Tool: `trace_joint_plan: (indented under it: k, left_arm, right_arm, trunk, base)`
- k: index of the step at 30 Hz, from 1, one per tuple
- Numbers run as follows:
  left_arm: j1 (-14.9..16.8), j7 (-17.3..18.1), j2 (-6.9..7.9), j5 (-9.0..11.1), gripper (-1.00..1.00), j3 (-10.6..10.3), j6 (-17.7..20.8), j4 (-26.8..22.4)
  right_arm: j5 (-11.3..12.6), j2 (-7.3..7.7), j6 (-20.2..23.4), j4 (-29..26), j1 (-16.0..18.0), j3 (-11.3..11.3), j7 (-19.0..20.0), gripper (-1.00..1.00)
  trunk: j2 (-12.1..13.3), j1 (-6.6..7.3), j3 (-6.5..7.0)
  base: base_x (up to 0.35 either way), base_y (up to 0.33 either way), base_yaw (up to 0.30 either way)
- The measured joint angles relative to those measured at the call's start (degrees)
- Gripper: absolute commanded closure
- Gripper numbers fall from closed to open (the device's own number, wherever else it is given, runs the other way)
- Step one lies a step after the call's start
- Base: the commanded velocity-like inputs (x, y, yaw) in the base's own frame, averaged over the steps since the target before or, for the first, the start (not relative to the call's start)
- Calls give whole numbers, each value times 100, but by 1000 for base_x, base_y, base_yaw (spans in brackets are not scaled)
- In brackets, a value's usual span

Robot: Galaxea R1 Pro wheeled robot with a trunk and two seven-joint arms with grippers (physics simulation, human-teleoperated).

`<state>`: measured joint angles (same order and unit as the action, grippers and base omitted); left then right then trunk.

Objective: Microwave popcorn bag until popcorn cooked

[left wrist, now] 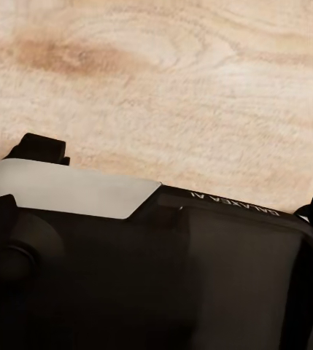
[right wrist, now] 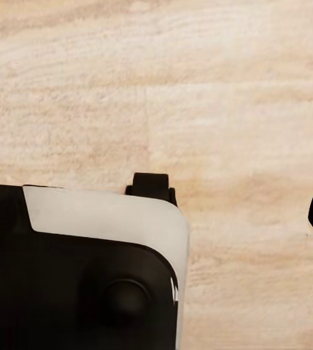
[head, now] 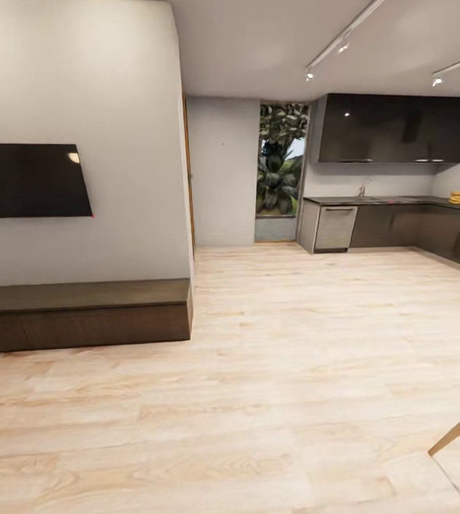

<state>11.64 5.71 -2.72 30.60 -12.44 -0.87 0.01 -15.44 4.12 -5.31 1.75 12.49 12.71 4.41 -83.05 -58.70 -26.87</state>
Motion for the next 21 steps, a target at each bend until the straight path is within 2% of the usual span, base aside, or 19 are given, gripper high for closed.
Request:
trace_joint_plan:
  k: [4, 21]
  left_arm:
    - [1, 0, 0, 0, -100, 0, -8, 1]
    - [1, 0, 0, 0, -100, 0, -32, 0]
  right_arm:
    - [0, 6, -2, 0, 0, 2, -3, -100]
    - [0, -2, 2, 0, -1, 0, 3, -100]
  trunk:
    - [0, 0, 0]
    - [0, 0, 0]
  base:
    - [322, 0, -83]
    - [322, 0, -196]
